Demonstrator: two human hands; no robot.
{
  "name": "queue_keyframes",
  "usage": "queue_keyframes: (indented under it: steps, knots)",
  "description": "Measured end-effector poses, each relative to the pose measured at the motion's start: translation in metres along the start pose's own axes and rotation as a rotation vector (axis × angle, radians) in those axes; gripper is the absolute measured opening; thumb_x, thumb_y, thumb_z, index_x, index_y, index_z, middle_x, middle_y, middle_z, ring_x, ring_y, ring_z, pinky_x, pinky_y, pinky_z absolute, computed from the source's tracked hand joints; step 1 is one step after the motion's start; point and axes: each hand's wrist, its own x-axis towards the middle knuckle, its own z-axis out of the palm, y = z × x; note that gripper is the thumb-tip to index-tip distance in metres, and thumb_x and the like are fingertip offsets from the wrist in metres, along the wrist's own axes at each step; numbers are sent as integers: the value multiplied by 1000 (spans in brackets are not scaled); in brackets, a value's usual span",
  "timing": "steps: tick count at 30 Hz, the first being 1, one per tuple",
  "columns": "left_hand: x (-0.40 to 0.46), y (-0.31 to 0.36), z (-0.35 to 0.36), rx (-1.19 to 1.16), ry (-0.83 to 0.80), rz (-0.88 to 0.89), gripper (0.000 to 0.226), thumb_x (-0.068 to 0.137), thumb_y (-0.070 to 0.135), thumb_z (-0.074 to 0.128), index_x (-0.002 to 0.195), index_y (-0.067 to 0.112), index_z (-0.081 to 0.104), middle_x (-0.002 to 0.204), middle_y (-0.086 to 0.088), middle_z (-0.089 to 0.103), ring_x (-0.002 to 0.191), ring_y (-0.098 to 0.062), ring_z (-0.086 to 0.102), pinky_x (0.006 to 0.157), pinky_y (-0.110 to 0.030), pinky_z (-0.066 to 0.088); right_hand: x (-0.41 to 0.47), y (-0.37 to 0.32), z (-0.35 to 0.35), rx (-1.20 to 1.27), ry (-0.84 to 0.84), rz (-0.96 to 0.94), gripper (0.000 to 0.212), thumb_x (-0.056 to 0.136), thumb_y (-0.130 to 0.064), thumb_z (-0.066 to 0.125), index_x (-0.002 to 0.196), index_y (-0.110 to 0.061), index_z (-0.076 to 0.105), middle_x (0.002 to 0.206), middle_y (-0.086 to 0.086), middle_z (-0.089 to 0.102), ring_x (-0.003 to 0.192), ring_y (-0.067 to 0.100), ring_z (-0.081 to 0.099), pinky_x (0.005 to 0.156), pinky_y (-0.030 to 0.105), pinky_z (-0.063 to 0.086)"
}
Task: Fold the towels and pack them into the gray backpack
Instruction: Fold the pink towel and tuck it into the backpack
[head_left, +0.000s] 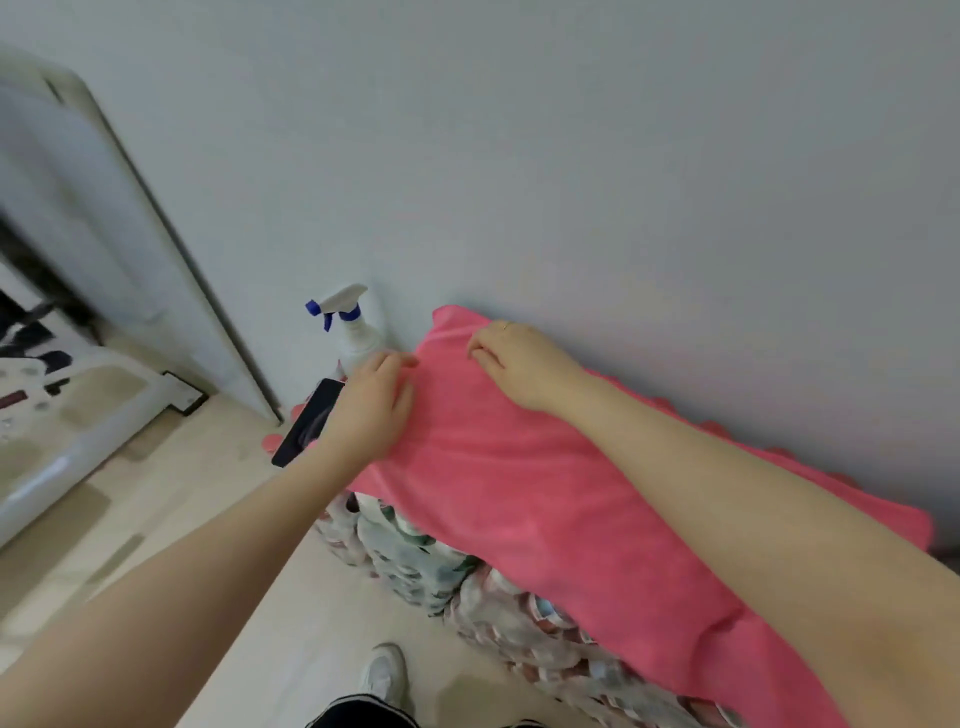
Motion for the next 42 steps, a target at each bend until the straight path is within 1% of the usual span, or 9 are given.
queue_keyframes:
  steps: [3, 8, 14, 19, 24, 29, 31, 35, 42]
  knots:
    - [6, -35, -13, -70, -179, -258, 27, 94, 26, 43, 108, 7, 58, 110, -12, 58, 108, -29, 53, 82, -31, 36, 49, -15, 20, -12, -83, -34, 30, 97, -17, 36, 110, -6, 60, 114, 17, 60, 108, 31, 54, 94, 41, 39]
    - [7, -60, -18, -360, -473, -573, 58, 87, 61, 41, 107, 11, 64, 108, -1, 59, 97, -16, 51, 84, -26, 33, 109, -20, 42, -150, -358, 17, 31, 98, -22, 32, 113, -13, 58, 116, 9, 63, 107, 31, 55, 94, 42, 42]
    - [16, -81, -30, -443, -616, -593, 59, 77, 69, 48, 101, 19, 67, 106, 2, 66, 100, -16, 60, 97, -33, 43, 139, -24, 34, -238, -683, 7, 42, 91, -12, 36, 121, -34, 57, 134, -7, 53, 124, 19, 47, 105, 36, 35]
    - [26, -83, -45, -508, -482, -451, 27, 86, 39, 59, 73, 16, 57, 75, 2, 56, 68, -11, 49, 63, -23, 39, 147, -38, 26, -402, -796, 22, 49, 87, -16, 39, 131, -36, 47, 136, -3, 50, 127, 23, 39, 103, 36, 33]
    - [28, -81, -60, -738, -401, -326, 9, 86, 21, 63, 80, 17, 58, 80, 0, 61, 72, -11, 57, 70, -21, 46, 147, -36, 3, -485, -714, -40, 30, 79, -10, 48, 105, -16, 63, 108, 8, 64, 99, 27, 57, 81, 33, 47]
    - [29, -79, -65, -802, -498, -307, 10, 87, 18, 62, 92, 10, 60, 80, 2, 65, 63, -4, 61, 54, -12, 49, 133, -23, -35, -621, -285, 8, 21, 87, -24, 50, 101, -12, 60, 107, 14, 61, 99, 31, 59, 66, 30, 36]
    - [30, -84, -66, -766, -542, -310, 18, 86, 22, 63, 99, 9, 63, 88, 3, 67, 70, -5, 63, 63, -14, 51, 128, -16, -43, -592, -136, 129, 23, 87, -26, 49, 102, -10, 58, 106, 18, 60, 98, 34, 59, 67, 31, 35]
    - [30, -95, -66, -800, -465, -342, 26, 80, 30, 68, 94, 8, 64, 93, -4, 67, 79, -14, 62, 81, -30, 51, 127, -6, -40, -57, 48, 366, 13, 88, -24, 50, 78, -16, 53, 72, 10, 68, 71, 28, 68, 73, 34, 53]
    - [46, -87, -101, -1138, 58, -400, 16, 91, 21, 55, 75, 19, 56, 71, 3, 59, 63, -11, 53, 57, -23, 44, 165, -30, -34, 424, 299, 308, 13, 88, -12, 50, 94, -14, 62, 95, 11, 68, 90, 26, 65, 88, 43, 50]
